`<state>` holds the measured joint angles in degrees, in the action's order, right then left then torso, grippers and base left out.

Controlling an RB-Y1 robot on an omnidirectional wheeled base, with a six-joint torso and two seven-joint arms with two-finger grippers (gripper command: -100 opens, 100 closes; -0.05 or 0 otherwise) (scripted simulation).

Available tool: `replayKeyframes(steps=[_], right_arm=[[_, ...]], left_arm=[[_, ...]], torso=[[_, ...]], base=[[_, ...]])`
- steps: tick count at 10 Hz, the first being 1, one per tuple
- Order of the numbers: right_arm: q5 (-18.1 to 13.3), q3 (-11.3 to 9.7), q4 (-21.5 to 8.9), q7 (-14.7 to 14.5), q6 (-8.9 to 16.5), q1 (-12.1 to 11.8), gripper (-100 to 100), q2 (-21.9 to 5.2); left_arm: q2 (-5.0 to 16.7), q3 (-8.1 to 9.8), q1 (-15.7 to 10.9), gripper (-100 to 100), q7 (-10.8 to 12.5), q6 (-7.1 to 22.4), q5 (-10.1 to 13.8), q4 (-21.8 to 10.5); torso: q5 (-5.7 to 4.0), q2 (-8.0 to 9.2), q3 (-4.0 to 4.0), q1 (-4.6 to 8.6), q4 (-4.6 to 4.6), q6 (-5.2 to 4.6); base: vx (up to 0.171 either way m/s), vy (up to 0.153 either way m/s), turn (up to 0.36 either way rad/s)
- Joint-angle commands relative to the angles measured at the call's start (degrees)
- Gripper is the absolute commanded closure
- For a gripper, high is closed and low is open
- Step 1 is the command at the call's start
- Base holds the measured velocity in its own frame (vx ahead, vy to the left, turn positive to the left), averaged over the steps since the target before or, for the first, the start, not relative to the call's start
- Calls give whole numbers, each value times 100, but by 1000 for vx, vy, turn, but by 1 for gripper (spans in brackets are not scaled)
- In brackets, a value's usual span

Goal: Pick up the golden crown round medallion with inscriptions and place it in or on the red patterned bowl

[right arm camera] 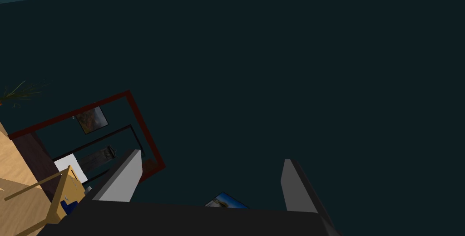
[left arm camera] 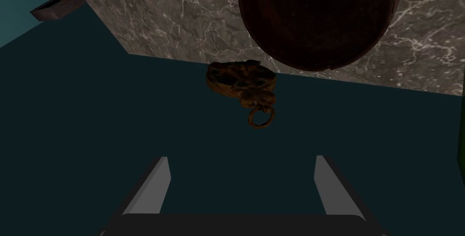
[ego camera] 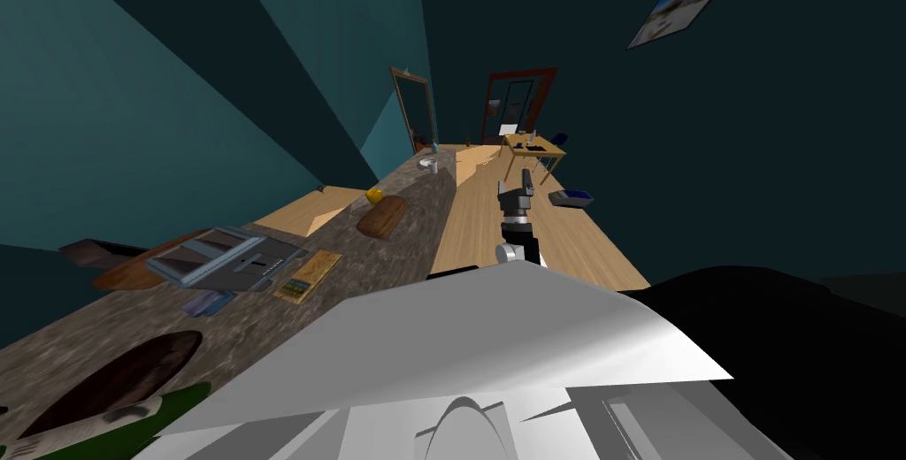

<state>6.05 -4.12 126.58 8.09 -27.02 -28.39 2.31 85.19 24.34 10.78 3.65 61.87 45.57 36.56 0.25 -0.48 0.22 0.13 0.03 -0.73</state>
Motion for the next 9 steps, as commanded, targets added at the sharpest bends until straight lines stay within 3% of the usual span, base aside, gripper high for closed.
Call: replayKeyframes(steps=[1,3,4,7,9], right_arm=[[0,0,0,0,0,0,0,0],[0,0,0,0,0,0,0,0],[0,0,0,0,0,0,0,0],[0,0,0,0,0,0,0,0],[0,0,0,0,0,-1,0,0]], left_arm=[[55,-21,-90,-100,-102,-20,28,-192],[275,239,158,-100,-282,23,218,-509],[275,239,158,-100,-282,23,218,-501],[495,499,406,-100,-462,65,409,-827],[495,499,406,-100,-462,65,409,-827]], torso=[[0,0,0,0,0,0],[1,-3,2,-3,0,1],[0,3,-2,-2,1,-1],[1,4,-3,0,1,1],[2,-1,-1,-2,1,4]], base=[[-39,-1,-53],[-44,-2,-141],[-57,-10,-104],[-56,-11,-111],[-23,-2,-16]])
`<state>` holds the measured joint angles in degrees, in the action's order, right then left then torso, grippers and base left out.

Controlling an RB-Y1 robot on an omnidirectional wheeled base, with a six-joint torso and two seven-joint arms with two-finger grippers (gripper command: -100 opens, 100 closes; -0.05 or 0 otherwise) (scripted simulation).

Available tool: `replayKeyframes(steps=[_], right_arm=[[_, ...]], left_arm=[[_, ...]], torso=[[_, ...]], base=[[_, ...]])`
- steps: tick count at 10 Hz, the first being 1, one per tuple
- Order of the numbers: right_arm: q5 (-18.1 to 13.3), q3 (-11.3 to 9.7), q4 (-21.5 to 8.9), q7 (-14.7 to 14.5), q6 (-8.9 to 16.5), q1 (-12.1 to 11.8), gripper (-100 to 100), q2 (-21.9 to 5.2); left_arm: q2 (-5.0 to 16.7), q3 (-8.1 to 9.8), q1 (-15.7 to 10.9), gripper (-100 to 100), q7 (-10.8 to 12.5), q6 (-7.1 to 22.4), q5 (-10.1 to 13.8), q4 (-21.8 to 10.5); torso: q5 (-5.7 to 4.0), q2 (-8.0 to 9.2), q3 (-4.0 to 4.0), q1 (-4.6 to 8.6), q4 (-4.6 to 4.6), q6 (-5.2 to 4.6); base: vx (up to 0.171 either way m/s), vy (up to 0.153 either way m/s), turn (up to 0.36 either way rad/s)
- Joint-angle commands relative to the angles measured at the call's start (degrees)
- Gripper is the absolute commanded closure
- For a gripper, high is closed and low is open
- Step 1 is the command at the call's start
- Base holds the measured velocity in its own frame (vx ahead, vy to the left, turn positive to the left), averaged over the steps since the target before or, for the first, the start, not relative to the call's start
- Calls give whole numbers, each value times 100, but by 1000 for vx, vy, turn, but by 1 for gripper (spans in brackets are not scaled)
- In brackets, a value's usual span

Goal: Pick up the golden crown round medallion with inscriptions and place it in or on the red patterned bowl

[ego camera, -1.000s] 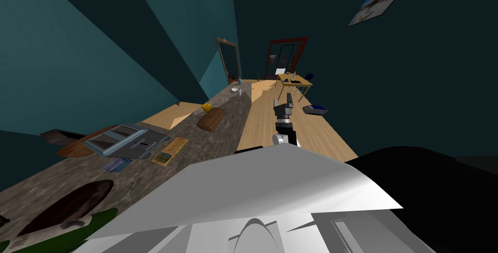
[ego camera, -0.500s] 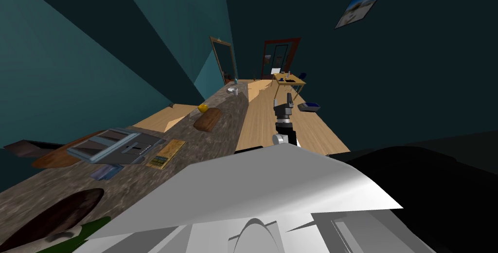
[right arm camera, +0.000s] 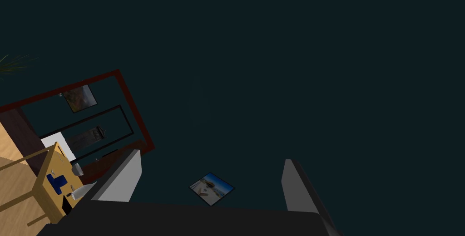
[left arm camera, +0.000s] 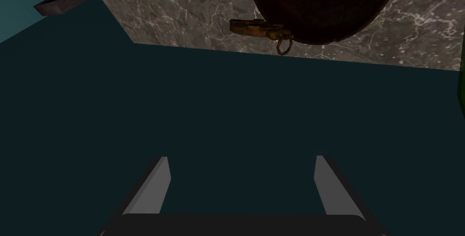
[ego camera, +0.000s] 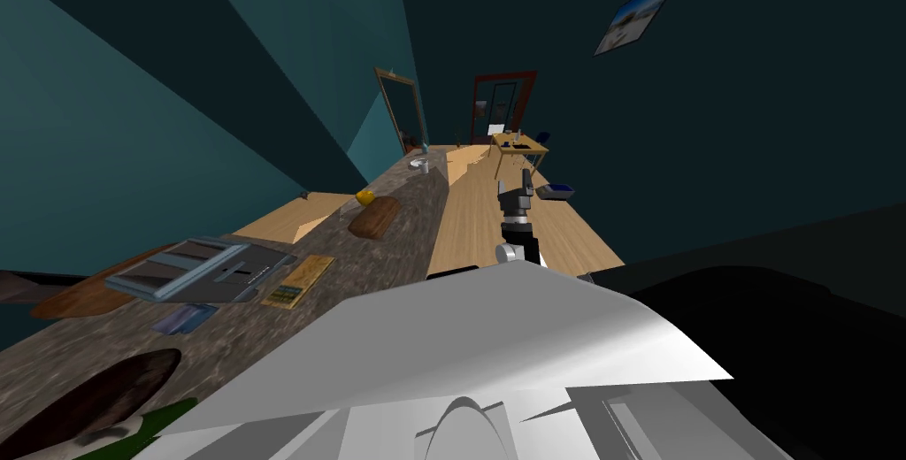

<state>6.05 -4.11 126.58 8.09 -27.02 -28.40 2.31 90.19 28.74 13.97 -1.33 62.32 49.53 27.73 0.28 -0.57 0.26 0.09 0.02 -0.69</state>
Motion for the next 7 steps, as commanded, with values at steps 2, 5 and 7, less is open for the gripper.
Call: replayKeyframes(steps=[2,5,7], right_arm=[[0,0,0,0,0,0,0,0],[0,0,0,0,0,0,0,0],[0,0,0,0,0,0,0,0]], left_arm=[[0,6,7,0,6,3,1,5],[0,5,7,0,5,3,1,4],[0,5,7,0,5,3,1,4]], torso=[[0,-5,3,-1,-1,-1],[1,-9,5,-1,-3,-1],[1,-9,6,-1,-3,-1]], base=[[0,0,0],[0,0,0],[0,0,0]])
